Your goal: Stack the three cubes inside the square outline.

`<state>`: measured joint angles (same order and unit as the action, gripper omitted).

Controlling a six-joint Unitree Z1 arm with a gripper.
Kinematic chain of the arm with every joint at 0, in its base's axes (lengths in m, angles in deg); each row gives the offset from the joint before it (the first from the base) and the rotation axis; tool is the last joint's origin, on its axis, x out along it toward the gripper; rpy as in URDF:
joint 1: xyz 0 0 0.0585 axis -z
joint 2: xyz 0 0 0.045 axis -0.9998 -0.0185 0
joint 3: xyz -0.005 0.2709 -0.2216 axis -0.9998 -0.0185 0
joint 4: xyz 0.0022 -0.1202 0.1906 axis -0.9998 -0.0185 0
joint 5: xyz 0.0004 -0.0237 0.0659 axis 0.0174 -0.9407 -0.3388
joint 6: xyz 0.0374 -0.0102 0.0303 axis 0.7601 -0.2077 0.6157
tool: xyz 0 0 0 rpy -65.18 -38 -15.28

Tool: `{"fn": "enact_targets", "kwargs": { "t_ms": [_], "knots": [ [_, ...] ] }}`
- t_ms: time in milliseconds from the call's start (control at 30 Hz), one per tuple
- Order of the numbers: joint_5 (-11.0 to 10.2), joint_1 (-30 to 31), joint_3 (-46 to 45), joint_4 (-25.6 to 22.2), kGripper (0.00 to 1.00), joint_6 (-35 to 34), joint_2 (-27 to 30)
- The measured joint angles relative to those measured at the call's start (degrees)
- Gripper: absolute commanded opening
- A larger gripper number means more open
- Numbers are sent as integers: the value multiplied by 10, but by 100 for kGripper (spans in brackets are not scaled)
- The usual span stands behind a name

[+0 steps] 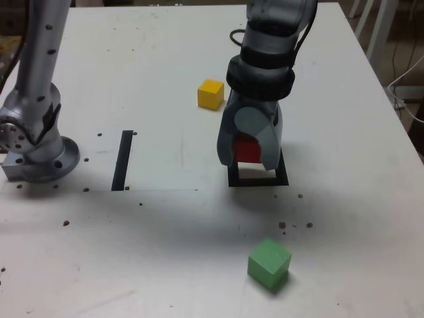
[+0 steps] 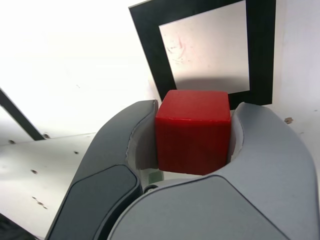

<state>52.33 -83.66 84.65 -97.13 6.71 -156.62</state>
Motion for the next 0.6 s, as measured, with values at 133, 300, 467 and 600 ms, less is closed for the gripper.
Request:
{"fn": "enact_targets", "kwargs": {
  "t_ms": [133, 300, 467, 600],
  "knots": [
    [9, -12, -17, 22, 30, 0, -3],
    [13, -26, -26, 39, 30, 0, -9],
    [14, -33, -29, 51, 30, 2, -15],
    [14, -36, -30, 56, 30, 4, -21]
  ]
}}
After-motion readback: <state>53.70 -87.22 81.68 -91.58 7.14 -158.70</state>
